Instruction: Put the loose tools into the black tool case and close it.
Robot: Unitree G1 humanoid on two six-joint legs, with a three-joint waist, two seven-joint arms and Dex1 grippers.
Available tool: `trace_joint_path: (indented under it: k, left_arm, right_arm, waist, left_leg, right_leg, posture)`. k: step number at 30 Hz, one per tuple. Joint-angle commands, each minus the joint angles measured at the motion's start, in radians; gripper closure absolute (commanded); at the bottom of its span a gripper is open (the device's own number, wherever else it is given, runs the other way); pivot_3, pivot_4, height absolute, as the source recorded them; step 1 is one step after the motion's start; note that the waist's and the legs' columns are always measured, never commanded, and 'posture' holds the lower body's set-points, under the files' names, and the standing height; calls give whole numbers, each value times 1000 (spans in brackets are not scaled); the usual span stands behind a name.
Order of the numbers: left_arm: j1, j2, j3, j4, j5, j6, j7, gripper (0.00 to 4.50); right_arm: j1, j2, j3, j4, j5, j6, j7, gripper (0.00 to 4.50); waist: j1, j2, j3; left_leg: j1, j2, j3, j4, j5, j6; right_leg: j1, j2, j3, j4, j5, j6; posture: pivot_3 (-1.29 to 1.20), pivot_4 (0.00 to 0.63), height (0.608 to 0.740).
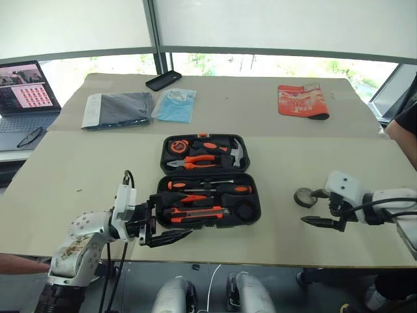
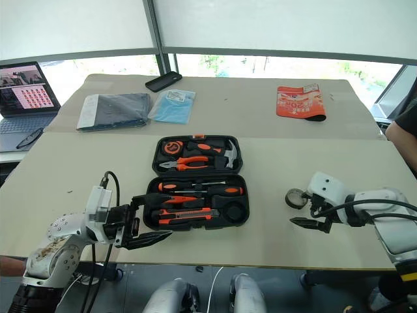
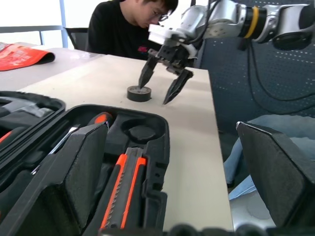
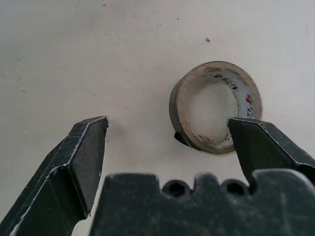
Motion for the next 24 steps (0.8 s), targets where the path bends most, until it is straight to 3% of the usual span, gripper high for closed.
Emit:
trace_joint_path:
  k: [1,10,13,16,19,24]
  left_arm:
    - [-6,2,-1,-39,-5,-22,-6,0]
    - [-7,14,0,-51,-4,-6,3,0]
    - [3,21,7,-48,-4,-10,-2,0]
    - [27,36,22,-52,-6,-19,-14,0]
    - [46,51,40,-49,-4,-33,-22,0]
    - [69,61,51,-38,6,-56,-23,0]
  right_arm:
    - [-42,7,12,3,-22,7,12,1306]
    - [-134,35,52,47,-56,-76,67,4336]
    - [-168,32,53,32,-29,-92,134,4472]
    - [-206,64,47,-89,101,-20,234,4472]
    - [-263,124,87,-266,231,166,239,4472]
    - [-288,196,173,-344,242,255,193,4472]
  waist:
    - [0,0,0]
    - [-1,0,0]
    - [0,0,0]
    - [-2,0,0]
    - [-12,0,0]
    - [2,-1,0]
  left_leg:
    - [0,0,0,0,0,0]
    - [0,1,0,1,0,-1]
    - [0,1,0,1,0,-1]
    - [0,1,0,0,0,-1]
    - [0,3,0,0,0,-2]
    - [0,4,-2,0,1,-3]
  right_leg:
    - [0,0,0,0,0,0]
    - [0,0,0,0,0,0]
    - [0,0,0,1,0,0]
    - [0,0,-1,1,0,0]
    - [-1,0,1,0,0,-1]
    - [0,-1,-4,0,-1,-2]
  posture:
    - [0,150,740]
    - [0,150,740]
    - [0,150,740]
    - [0,150,740]
    - [0,150,740]
    - [0,150,740]
